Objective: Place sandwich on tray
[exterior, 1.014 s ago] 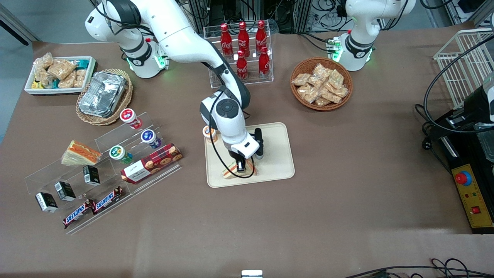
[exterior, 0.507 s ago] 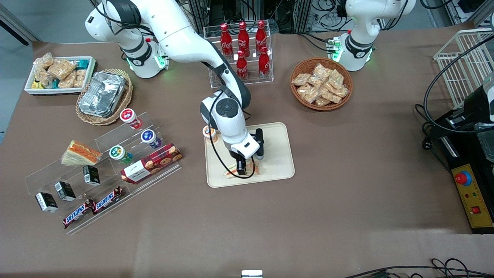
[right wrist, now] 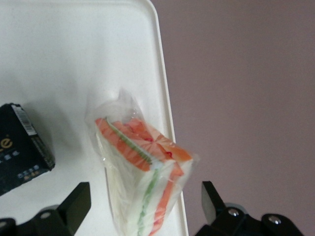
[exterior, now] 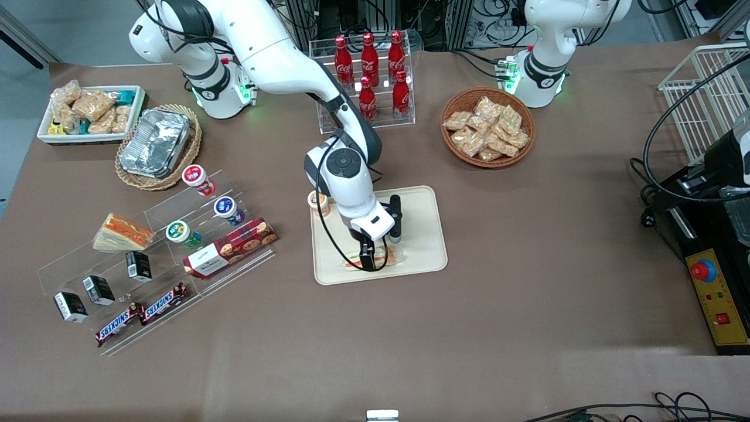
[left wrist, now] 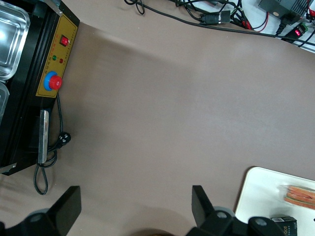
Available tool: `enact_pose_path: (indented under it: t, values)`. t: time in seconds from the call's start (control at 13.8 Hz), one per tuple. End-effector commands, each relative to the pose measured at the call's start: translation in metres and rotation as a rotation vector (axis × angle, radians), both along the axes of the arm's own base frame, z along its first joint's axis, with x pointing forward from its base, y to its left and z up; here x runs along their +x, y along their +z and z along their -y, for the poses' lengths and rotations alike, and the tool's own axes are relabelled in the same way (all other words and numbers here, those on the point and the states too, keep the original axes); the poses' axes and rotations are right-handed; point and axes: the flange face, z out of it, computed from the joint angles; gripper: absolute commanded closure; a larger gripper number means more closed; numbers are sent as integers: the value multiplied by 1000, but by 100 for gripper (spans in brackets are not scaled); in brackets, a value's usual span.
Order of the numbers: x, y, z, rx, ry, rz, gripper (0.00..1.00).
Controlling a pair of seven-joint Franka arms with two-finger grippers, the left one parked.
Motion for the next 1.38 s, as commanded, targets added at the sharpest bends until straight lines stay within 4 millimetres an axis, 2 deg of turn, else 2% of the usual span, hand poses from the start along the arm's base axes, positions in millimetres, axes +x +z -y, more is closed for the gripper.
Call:
enact_pose_path:
  t: [0.0, 0.22, 0.36, 0.43, 0.58, 0.72, 0.94, 1.09, 1.3]
  values:
    - [-7, 49, 5, 17, -51, -85, 0]
    - [-10, 110, 38, 11, -390, -212, 0]
    - [-2, 168, 74, -75, -434, -141, 0]
    - [3, 190, 100, -87, -497, -159, 0]
    - [28, 227, 167, -93, -629, -172, 0]
    - [53, 267, 253, -42, -777, -142, 0]
    - [79, 295, 373, 130, -1092, -179, 0]
    - [73, 310, 442, 141, -1187, -213, 0]
    - [45, 333, 494, 104, -1130, -281, 0]
